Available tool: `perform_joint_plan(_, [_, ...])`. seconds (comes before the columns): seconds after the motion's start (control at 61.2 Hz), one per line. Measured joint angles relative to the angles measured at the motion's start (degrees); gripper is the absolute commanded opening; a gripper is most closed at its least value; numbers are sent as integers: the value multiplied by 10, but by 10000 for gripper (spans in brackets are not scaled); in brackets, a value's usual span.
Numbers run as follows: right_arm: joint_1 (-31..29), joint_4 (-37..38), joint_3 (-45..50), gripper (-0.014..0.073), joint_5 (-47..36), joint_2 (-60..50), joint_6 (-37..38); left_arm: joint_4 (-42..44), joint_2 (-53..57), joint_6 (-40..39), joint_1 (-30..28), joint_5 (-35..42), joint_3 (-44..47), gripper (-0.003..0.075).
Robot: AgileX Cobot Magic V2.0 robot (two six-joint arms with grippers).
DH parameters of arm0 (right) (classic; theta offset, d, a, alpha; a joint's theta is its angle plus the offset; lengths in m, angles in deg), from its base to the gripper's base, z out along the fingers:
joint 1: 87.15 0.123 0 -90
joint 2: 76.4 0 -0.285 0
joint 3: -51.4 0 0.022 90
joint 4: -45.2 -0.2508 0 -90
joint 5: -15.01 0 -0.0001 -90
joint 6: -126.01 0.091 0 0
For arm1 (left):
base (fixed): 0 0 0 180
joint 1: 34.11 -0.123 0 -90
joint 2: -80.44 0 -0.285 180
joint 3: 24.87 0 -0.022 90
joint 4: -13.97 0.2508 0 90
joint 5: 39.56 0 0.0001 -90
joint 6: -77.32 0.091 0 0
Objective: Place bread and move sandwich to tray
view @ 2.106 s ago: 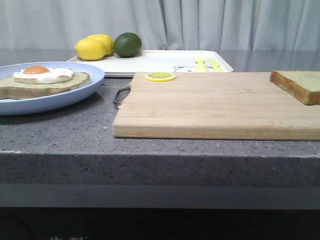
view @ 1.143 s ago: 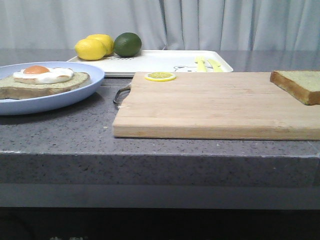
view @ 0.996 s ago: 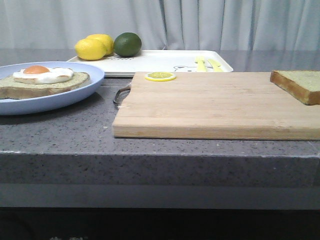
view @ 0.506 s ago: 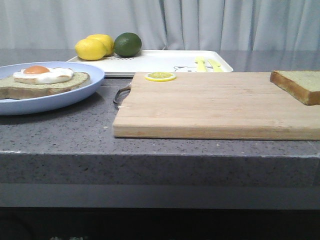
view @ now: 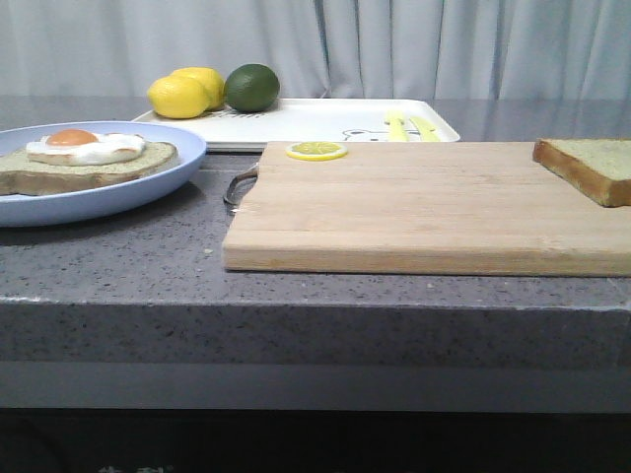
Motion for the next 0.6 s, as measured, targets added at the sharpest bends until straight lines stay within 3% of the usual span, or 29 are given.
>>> perform_joint_plan(0.212, [0,0,7,-65,17,4,0,6,-31,0,0,-6,1,-15])
perform_joint_plan(0.31, [0,0,7,-23,31,10,0,19,-38,0,0,-8,2,71])
perform_joint_plan(0.376, [0,0,7,69,47,18,0,26,-40,0,0,-8,2,190])
perform_joint_plan(0.49, [0,0,8,328,74,33,0,32,-43,0,0,-8,3,408])
perform_joint_plan(0.555, [0,0,9,472,86,40,0,32,-43,0,0,-8,4,468])
perform_joint_plan(0.604, [0,0,9,536,93,44,0,34,-43,0,0,-8,4,470])
